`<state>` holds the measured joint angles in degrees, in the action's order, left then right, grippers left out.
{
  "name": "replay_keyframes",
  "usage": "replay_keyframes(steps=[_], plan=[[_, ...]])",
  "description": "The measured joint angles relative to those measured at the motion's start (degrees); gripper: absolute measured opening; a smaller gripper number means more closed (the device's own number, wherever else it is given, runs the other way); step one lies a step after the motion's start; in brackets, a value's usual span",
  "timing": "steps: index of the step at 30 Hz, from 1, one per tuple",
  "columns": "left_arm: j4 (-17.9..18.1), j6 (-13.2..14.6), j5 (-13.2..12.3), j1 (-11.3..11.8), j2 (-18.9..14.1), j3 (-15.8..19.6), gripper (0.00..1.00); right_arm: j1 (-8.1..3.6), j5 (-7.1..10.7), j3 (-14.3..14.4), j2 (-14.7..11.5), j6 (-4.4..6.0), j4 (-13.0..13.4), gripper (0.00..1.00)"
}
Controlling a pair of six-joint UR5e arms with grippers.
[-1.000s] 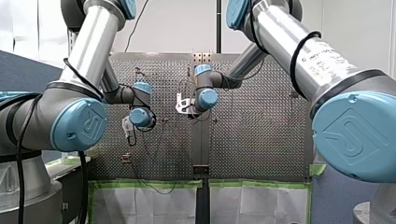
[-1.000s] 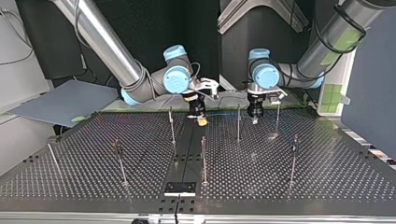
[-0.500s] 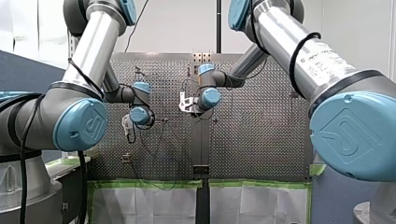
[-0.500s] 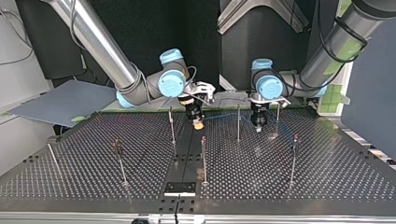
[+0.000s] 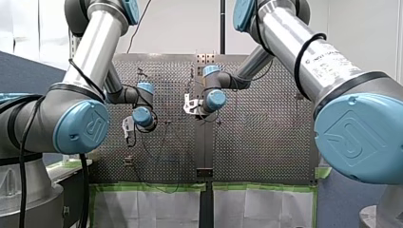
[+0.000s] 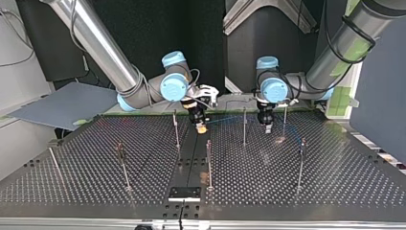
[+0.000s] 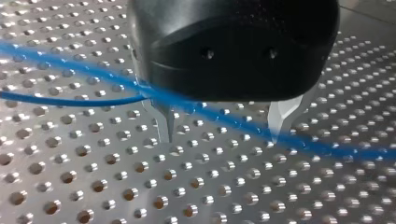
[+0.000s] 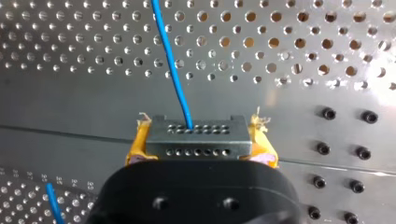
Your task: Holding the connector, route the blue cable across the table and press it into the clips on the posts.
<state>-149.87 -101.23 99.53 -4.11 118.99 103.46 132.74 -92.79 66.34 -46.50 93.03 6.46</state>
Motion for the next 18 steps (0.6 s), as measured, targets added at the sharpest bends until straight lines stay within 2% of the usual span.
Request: replay_keyframes(steps=[10, 18], plan=[[-4.9, 1.2, 0.8, -2.6, -2.7, 3.2, 1.00, -0.14, -0.01, 0.2, 0.0, -0.72, -1.3, 0.00], [-5.7, 0.9, 1.4, -4.1, -6.5, 7.0, 1.00, -0.15, -0.19, 0.9, 0.0, -1.06, -2.0, 0.00]])
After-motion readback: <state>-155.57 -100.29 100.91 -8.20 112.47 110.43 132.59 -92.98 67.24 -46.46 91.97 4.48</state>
